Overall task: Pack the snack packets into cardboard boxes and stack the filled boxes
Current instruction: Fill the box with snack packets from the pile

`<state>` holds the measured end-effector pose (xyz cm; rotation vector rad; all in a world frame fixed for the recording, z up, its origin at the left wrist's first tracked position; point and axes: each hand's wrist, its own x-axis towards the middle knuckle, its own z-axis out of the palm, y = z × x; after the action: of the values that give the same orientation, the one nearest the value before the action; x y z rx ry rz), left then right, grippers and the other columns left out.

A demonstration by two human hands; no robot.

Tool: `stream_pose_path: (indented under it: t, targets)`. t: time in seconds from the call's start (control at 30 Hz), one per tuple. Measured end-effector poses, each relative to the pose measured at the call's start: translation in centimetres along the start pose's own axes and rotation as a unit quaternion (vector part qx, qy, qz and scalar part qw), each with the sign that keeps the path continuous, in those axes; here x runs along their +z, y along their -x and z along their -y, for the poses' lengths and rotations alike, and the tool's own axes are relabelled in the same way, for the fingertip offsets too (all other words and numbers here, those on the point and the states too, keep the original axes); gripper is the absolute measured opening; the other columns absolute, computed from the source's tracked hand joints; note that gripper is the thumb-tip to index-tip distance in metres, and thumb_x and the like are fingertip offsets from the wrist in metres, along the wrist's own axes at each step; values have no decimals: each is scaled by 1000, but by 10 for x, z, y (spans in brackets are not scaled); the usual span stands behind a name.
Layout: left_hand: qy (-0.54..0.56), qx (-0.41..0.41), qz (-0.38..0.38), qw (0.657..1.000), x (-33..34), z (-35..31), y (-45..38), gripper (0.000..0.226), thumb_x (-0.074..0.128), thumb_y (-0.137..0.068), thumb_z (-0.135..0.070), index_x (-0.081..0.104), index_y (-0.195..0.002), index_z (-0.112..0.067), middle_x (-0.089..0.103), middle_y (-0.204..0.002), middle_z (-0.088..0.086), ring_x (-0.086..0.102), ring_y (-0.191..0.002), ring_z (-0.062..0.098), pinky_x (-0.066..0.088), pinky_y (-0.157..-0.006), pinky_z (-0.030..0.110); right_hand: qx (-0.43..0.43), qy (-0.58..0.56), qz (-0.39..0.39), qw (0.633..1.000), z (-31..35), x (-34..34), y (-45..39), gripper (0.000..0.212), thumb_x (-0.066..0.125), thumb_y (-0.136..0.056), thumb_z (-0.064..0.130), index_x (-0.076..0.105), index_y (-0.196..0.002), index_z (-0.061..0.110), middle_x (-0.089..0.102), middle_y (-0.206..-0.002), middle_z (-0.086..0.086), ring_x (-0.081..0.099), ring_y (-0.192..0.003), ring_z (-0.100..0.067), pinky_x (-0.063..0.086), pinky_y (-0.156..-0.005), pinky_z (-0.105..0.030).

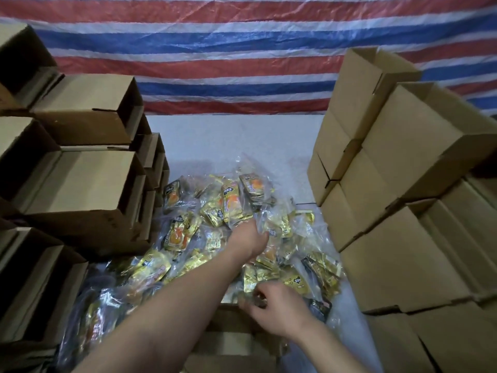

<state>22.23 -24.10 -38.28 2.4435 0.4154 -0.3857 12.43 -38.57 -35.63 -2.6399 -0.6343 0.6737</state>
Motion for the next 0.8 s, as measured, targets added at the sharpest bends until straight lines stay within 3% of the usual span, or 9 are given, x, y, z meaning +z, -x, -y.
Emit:
stream_pose_path:
  t: [0.1, 0.17, 0.3, 0.4, 0.43, 0.53, 0.67, 0.73, 0.8]
  targets:
    - [-21, -47, 40, 998, 17, -9, -23, 76, 56, -92, -59, 42, -140, -2, 62, -125, 14, 62, -111, 31, 48, -80, 34, 16, -22, 14, 1000, -1, -3, -3, 61, 38, -77, 83, 49, -75, 23, 56, -77, 6, 57, -75, -22, 35, -53, -30]
    - [-34, -64, 59, 996, 27, -7, -33, 82, 63, -86, -61, 41, -139, -3, 60, -128, 14, 61, -113, 31, 49, -81, 34, 16, -25, 11, 1000, -2, -5, -3, 61, 37, -79, 83, 47, -75, 23, 51, -75, 8, 54, -74, -21, 28, -49, -29]
    - [-79, -57, 62, 993, 46, 3, -39, 89, 73, -79, -58, 37, -140, -3, 55, -131, 14, 56, -119, 31, 49, -93, 36, 8, -30, 5, 999, -5, -3, -4, 61, 37, -79, 81, 58, -89, 24, 64, -95, 0, 63, -91, -26, 39, -63, -33]
    - [-88, -46, 55, 994, 50, 7, -40, 83, 66, -83, -57, 41, -139, -2, 53, -128, 12, 55, -117, 28, 49, -95, 36, 14, -34, 17, 999, -7, -1, -5, 61, 39, -82, 79, 60, -94, 23, 63, -101, -2, 62, -94, -26, 47, -72, -35]
    - [-91, -45, 59, 993, 49, 7, -41, 81, 65, -84, -57, 42, -139, -3, 53, -124, 11, 56, -113, 27, 51, -91, 35, 20, -37, 22, 999, -7, -1, -5, 61, 39, -82, 79, 59, -92, 22, 63, -100, -1, 62, -93, -26, 48, -73, -35]
    - [9, -101, 80, 992, 43, 7, -39, 83, 79, -80, -44, 34, -139, -6, 51, -93, 0, 54, -89, 23, 46, -60, 28, 43, -48, 24, 998, -7, -1, -8, 62, 39, -79, 80, 57, -87, 21, 63, -93, 1, 62, -89, -25, 51, -74, -36]
    - [18, -100, 72, 992, 34, 3, -34, 47, 75, -86, -29, 49, -119, -8, 52, -79, -3, 54, -64, 13, 40, -47, 24, 47, -46, 8, 998, -8, -5, -14, 50, 44, -84, 73, 51, -77, 24, 57, -86, 6, 57, -82, -20, 43, -65, -33]
    - [4, -96, 75, 993, 30, 2, -32, 26, 62, -91, -19, 57, -113, -6, 60, -85, 2, 60, -72, 19, 46, -56, 26, 53, -58, -8, 997, -11, -9, -17, 49, 45, -90, 68, 55, -78, 21, 59, -83, 6, 58, -78, -18, 46, -65, -33]
    - [44, -105, 89, 990, 27, 1, -28, 21, 50, -94, -12, 59, -111, -4, 64, -92, 7, 61, -77, 22, 48, -59, 27, 65, -84, -20, 994, -17, -16, -20, 50, 44, -94, 64, 60, -80, 19, 63, -77, 3, 60, -73, -16, 49, -67, -33]
